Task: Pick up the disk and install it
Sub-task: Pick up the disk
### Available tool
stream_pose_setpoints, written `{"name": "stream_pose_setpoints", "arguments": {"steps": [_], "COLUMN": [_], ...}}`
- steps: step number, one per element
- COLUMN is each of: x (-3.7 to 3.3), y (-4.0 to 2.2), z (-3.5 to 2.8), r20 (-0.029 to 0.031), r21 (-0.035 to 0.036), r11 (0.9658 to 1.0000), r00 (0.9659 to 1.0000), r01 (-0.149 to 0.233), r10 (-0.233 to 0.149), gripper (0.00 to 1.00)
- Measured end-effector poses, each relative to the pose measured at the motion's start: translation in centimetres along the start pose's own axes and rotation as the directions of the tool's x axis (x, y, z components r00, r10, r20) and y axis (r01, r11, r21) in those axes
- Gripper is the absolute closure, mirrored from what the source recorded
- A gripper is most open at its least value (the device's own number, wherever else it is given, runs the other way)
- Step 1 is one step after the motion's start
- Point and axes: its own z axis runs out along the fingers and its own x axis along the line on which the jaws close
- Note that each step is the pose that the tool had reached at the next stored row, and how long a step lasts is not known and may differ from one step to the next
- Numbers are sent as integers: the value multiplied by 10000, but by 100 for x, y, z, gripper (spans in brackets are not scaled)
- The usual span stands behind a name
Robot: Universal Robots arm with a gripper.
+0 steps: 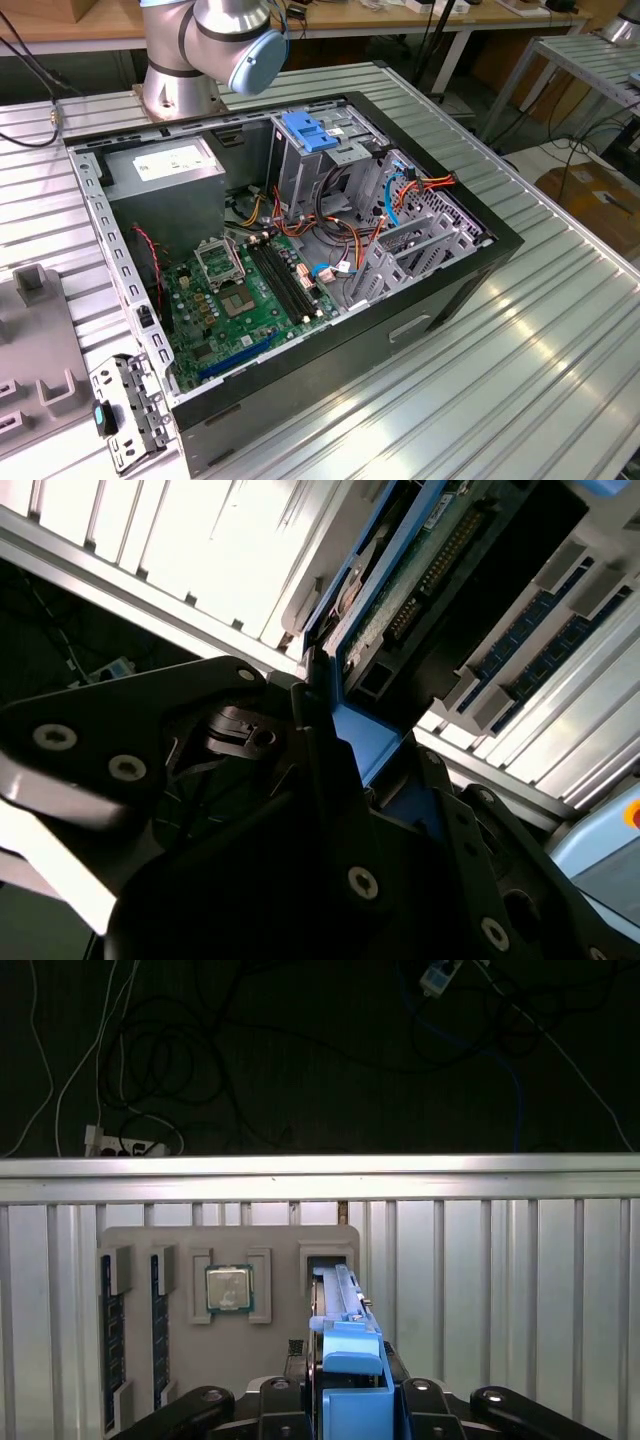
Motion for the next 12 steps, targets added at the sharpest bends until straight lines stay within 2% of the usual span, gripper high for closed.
{"name": "stream_pose_setpoints", "arguments": {"steps": [5,12], "x": [0,0], "y": [0,-2], "z": [-27,-103], "r20": [-1,0], "r21": [-1,-2], "r11": [10000,10000], "r00": [10000,10000], "r01": [0,0], "r10": [0,0], "gripper": [63,63]}}
